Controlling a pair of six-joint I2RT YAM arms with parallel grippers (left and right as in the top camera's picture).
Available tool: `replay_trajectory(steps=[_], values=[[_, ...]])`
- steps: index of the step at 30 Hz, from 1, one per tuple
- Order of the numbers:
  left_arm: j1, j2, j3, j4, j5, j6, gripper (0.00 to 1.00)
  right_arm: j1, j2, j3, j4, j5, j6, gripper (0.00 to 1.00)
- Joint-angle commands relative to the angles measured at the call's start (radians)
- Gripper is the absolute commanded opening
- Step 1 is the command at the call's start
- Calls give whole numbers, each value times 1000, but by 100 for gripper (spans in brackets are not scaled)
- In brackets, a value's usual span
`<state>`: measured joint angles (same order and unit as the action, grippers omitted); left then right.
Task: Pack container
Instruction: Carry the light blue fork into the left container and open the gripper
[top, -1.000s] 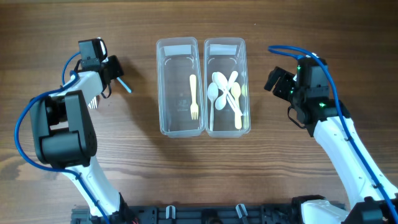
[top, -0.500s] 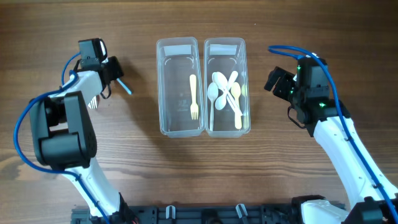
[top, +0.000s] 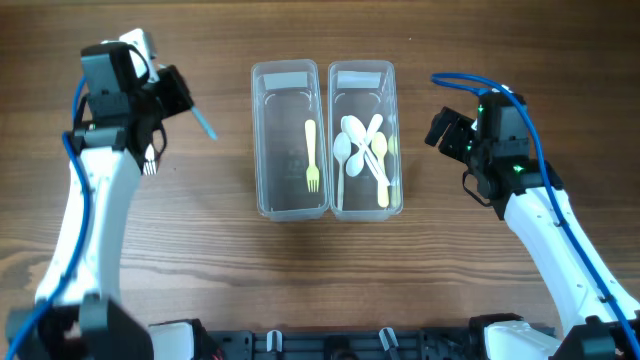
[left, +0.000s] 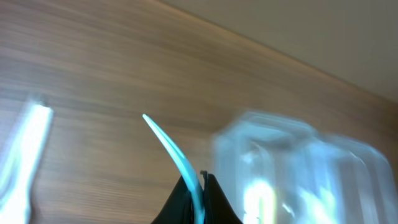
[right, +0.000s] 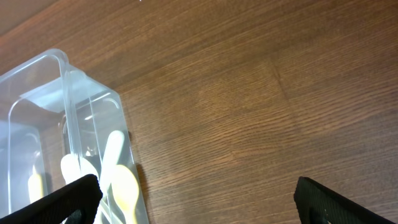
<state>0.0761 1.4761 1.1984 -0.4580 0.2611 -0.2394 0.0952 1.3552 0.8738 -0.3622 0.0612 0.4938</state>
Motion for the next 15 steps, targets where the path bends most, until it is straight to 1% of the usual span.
replay_trajectory(steps=[1,4,7,13,14,15], values=[[-103,-40,1,-71,124,-14,4,1,4,0,3,21,6,100],[-193,-21,0,-82,119,31,4,1,4,0,3,21,6,100],[-291,26,0,-57,48,34,4,1,4,0,3,21,6,100],[-382,96,0,-24,-71,34,6,1,4,0,3,21,6,100],[-386,100,0,-23,-97,34,8,1,4,0,3,21,6,100],[-387,103,0,-21,-114,34,17,1,4,0,3,21,6,100]])
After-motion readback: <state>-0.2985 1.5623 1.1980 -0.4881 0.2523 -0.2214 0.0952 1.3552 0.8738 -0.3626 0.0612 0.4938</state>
